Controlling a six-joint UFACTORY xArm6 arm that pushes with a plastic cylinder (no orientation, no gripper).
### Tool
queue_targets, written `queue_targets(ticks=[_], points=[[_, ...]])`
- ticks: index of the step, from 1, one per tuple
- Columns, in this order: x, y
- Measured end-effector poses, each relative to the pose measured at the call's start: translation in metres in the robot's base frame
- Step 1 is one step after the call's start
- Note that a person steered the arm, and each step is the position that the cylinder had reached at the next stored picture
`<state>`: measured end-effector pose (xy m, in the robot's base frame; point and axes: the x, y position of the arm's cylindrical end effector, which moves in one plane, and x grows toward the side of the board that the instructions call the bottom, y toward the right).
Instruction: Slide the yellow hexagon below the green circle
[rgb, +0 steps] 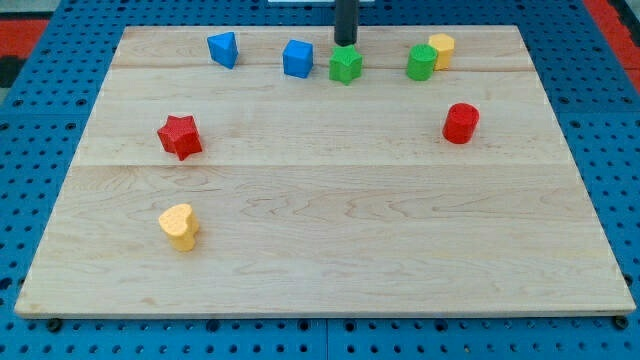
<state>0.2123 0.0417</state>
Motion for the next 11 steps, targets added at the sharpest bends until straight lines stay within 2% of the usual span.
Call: queue_targets(ticks=[1,4,5,8,11], points=[[-0.001,0.023],[0.006,0.035],[0.005,0.054],[0.023,0.176],[0.008,0.183]])
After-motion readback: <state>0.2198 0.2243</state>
